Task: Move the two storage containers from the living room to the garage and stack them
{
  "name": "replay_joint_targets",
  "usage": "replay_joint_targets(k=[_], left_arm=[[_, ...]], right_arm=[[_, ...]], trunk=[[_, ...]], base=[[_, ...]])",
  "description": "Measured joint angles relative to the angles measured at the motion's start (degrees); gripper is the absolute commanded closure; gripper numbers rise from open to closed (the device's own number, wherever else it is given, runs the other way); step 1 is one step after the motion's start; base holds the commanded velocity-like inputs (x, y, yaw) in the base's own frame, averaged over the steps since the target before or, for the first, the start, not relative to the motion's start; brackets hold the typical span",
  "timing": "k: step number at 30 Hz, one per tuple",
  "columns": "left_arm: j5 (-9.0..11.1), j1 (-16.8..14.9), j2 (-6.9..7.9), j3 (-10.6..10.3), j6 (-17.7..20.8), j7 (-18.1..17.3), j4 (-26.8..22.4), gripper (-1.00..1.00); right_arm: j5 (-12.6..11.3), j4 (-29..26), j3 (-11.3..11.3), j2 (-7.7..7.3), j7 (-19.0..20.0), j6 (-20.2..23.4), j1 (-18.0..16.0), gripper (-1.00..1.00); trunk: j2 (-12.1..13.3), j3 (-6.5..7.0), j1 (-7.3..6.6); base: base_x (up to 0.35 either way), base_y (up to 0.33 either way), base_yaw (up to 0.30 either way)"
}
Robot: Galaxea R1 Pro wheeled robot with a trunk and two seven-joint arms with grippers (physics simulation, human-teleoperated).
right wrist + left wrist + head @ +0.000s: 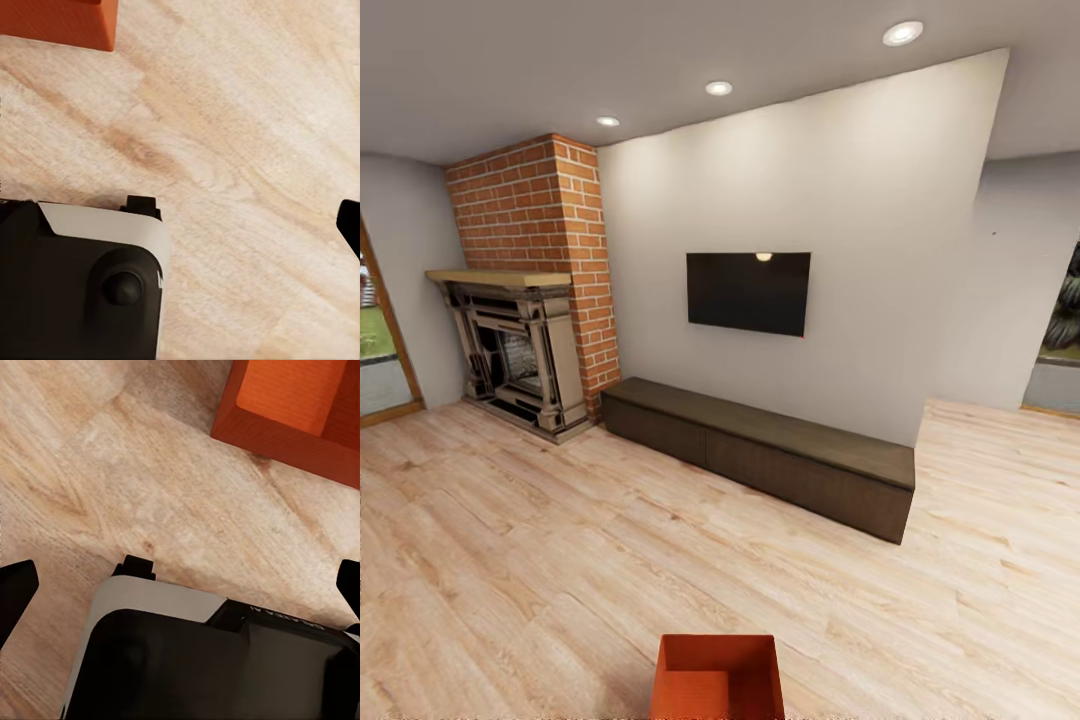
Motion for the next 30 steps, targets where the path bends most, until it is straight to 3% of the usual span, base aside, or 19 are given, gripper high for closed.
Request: replay_joint_targets(k=[30], left_arm=[[-0.10,0.00,0.07,-0.11,0.03,0.00,-0.02,-1.00]], right_arm=[[0.01,-0.01,0.12,0.06,-0.17,-0.43,0.00,-1.00]], trunk=[[0.00,-2.72,0.00]], base=[[0.000,0.000,0.067]])
